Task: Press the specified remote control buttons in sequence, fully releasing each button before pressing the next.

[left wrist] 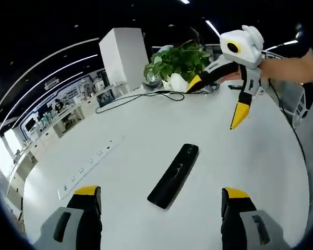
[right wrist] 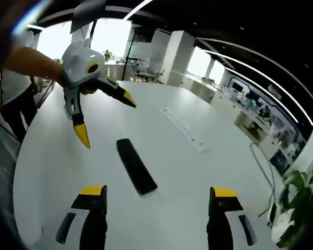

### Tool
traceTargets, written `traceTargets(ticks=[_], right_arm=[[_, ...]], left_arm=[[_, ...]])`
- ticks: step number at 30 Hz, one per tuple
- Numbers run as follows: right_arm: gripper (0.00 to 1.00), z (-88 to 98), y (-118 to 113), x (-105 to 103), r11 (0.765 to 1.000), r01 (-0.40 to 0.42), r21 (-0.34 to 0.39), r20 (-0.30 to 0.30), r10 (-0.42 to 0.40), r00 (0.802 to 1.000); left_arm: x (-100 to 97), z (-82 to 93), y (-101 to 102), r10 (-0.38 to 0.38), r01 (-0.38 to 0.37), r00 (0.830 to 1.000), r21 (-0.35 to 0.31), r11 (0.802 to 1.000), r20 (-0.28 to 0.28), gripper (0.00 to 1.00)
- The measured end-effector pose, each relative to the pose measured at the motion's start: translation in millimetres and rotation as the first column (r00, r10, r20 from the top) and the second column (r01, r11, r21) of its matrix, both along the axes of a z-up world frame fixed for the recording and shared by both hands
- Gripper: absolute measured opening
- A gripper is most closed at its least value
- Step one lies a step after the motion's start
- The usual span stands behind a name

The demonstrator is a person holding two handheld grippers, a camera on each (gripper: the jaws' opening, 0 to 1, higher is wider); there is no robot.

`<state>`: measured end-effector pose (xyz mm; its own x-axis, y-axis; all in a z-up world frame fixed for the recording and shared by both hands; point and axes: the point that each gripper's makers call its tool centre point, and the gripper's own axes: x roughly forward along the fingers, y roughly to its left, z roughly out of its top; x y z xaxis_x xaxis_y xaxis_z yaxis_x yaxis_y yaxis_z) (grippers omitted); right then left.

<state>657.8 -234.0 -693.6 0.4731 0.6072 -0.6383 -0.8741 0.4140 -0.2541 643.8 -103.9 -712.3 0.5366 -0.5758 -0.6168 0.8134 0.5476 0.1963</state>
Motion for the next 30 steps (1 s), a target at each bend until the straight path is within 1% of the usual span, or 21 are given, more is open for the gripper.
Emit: traceTargets(ticks=[1,2,6,10,16,17,19,26,30], right_arm=[[0.79,-1.6,0.5,1.5,1.000,-0.003,-0.002,-0.001,0.003,1.000],[0.78,-3.7,1.1,3.2,1.000,-0.010,-0.006,-0.004,0.010,1.000],[0.79,-9.3,3.9,6.4,0.999,-0.031,-0.010,-0.016,0.031,0.999],[0.79,-17.3,4.9,9.8,0.998,-0.045,-0.035,-0.022,0.045,0.999],[0.78,-29.5,7.0,15.5,0.997,-0.063,-0.053,-0.041,0.061,0.997],[0.78,-31.7,8.4,15.9,0.996,-0.071,-0.056,-0.048,0.068,0.997],[0.78,-35.2,10.3,18.7,0.995,-0.082,-0.057,-0.056,0.079,0.995],[0.76,-44.9,12.6,16.8,0.986,-0.143,-0.091,-0.085,0.135,0.987],[0.75,-51.2,13.8,24.4,0.980,-0.167,-0.105,-0.104,0.156,0.982]], left_arm=[[0.5,-1.6,-0.3,-0.012,0.012,1.000,0.007,1.000,-0.002,0.88],[2.7,-4.1,-0.8,-0.022,0.022,1.000,0.012,1.000,-0.001,0.87],[7.9,-11.2,-1.3,-0.045,0.045,0.999,-0.005,0.999,-0.025,0.90],[7.6,-19.2,-4.5,-0.076,0.077,0.997,0.030,0.997,-0.034,0.90],[12.9,-30.8,-6.4,-0.109,0.112,0.992,0.043,0.993,-0.057,0.89],[12.9,-32.6,-7.6,-0.124,0.127,0.990,0.043,0.991,-0.068,0.89],[14.9,-33.3,-8.8,-0.139,0.142,0.987,0.039,0.989,-0.075,0.89],[18.1,-32.6,-12.3,-0.186,0.189,0.978,0.023,0.982,-0.096,0.88],[21.0,-34.7,-11.2,-0.207,0.211,0.972,0.025,0.977,-0.111,0.86]])
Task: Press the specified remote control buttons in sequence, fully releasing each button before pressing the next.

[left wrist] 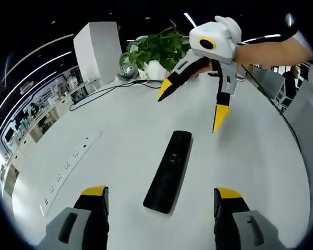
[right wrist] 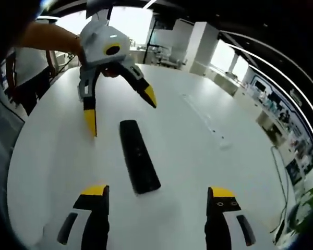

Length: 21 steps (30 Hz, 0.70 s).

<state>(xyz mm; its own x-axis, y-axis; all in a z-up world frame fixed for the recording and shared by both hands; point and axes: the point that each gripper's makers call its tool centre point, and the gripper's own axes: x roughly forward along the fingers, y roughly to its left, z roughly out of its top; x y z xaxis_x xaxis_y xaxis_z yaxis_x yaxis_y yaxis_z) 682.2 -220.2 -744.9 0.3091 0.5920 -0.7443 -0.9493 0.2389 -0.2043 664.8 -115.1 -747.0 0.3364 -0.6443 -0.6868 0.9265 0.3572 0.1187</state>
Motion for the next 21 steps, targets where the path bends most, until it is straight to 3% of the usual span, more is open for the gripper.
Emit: traceTargets(ticks=[11,21], right_arm=[[0.72,-14.5,8.9,-1.9,0.997,-0.070,-0.039,-0.048,0.069,0.997],[0.59,-25.4,14.4,-10.2,0.987,-0.145,-0.063,-0.119,0.137,0.983]], left_arm=[[4.1,-14.8,5.9,-0.044,0.045,0.998,0.024,0.999,-0.042,0.76],[8.6,-19.4,9.0,-0.068,0.070,0.996,0.032,0.997,-0.061,0.63]])
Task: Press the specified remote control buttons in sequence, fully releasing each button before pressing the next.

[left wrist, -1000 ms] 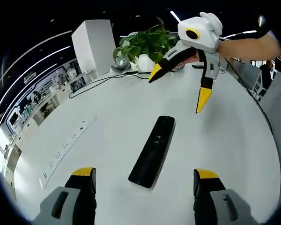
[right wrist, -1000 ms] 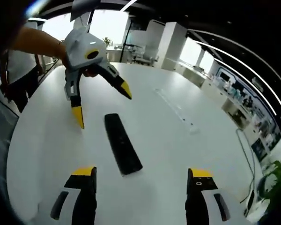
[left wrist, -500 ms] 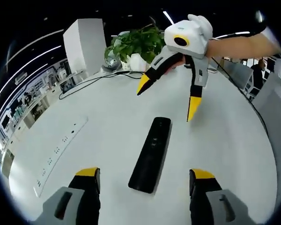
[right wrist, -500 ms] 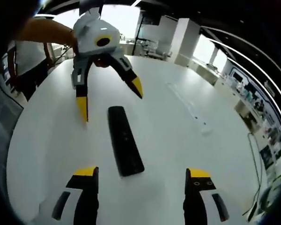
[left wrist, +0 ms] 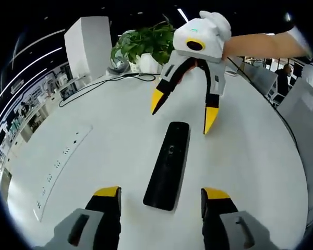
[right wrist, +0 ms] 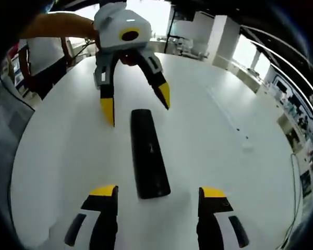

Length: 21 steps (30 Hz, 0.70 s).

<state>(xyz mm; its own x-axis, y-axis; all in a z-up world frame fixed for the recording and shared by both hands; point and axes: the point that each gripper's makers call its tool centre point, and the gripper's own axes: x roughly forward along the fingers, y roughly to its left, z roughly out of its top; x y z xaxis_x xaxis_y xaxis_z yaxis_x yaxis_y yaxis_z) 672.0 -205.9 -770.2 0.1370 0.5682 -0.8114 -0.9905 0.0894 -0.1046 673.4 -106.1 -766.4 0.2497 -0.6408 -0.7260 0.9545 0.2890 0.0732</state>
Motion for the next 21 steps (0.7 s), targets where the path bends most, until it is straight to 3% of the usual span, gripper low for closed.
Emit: traceTargets(ticks=[21], right_arm=[[0.29,-5.9,6.4,-7.4,0.996,-0.085,-0.024,-0.086,0.082,0.993]], left_arm=[[-17.6,-1.6,-14.6,-0.048,0.049,0.998,0.027,0.998,-0.044,0.32]])
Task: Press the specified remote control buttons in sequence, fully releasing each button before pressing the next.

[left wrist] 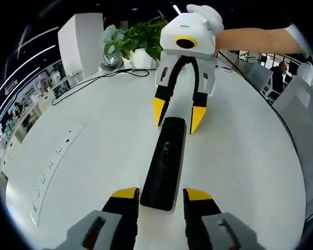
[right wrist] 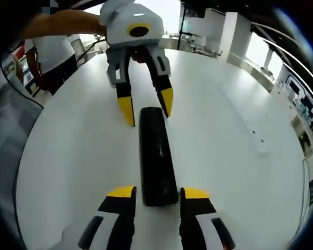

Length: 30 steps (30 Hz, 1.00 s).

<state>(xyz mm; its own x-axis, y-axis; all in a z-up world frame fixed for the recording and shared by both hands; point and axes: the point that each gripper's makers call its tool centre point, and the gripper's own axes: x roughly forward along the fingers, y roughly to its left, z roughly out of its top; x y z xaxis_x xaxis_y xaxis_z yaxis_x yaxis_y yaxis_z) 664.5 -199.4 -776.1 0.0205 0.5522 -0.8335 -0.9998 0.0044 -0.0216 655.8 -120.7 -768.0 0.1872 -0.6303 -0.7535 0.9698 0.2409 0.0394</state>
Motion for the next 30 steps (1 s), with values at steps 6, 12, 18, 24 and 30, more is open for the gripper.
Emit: traceTargets(ticks=[6,12,18,24,30], right_arm=[[0.22,0.1,1.3,-2.5,1.000,-0.004,-0.001,0.002,0.004,1.000],[0.22,-0.6,2.5,1.0,1.000,-0.013,-0.005,0.000,0.013,1.000],[0.21,-2.2,2.0,8.2,1.000,-0.029,-0.005,0.003,0.029,1.000],[0.21,-2.0,3.0,11.5,0.999,-0.052,-0.012,0.032,0.052,0.998],[0.20,-0.9,3.0,5.9,0.998,-0.063,-0.022,0.047,0.064,0.997]], left_arm=[[3.2,0.0,2.2,-0.006,0.006,1.000,0.004,1.000,0.004,0.31],[10.6,-2.1,8.5,-0.006,0.006,1.000,0.006,1.000,0.006,0.26],[12.1,-3.2,9.3,-0.013,0.013,1.000,0.010,1.000,0.010,0.26],[14.7,-4.2,10.9,-0.040,0.039,0.998,0.026,0.999,0.043,0.25],[16.6,-4.5,11.1,-0.044,0.042,0.998,0.035,0.998,0.048,0.24]])
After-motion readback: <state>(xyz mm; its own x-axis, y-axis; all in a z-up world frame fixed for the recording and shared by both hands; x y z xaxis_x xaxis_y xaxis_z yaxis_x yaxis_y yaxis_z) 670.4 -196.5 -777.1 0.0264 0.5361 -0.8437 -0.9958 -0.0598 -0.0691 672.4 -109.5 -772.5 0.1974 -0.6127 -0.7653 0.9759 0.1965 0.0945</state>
